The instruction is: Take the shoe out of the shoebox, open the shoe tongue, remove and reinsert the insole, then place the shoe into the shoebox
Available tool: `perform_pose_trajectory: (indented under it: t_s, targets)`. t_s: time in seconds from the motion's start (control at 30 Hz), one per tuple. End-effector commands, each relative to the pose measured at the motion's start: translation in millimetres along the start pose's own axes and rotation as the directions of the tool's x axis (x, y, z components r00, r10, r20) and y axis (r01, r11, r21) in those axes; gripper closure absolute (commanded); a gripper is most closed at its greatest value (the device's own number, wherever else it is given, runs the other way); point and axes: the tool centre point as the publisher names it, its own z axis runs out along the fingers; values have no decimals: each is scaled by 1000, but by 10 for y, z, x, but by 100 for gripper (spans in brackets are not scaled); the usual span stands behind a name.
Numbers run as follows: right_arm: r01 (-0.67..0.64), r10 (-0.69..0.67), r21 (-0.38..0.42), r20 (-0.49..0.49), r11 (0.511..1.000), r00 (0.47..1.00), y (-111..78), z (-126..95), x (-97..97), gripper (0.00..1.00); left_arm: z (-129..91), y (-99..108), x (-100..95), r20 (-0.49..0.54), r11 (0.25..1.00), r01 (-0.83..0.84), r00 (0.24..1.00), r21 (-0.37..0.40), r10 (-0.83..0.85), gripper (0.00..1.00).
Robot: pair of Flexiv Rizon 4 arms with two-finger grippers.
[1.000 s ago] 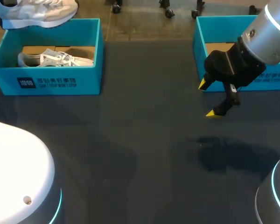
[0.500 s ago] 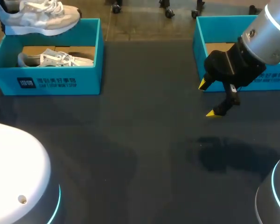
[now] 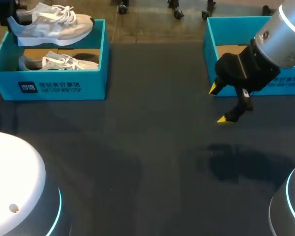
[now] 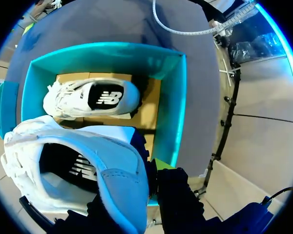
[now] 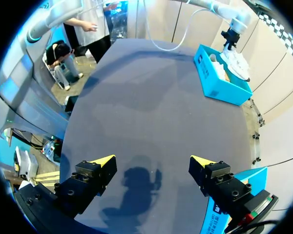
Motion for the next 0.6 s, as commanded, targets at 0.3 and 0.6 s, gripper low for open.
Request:
perform_pose_trajectory:
  t_s: [0.3,0.6]
  targets:
    - [-1,1,2,0,1000,1000,4,17,-5,0,371,139,-136,-27,1000,2,1000,-16,-2,100]
    - [-1,1,2,0,1000,1000,4,17,-5,0,732,161,-219,-38,1000,-3,999,30,4,100]
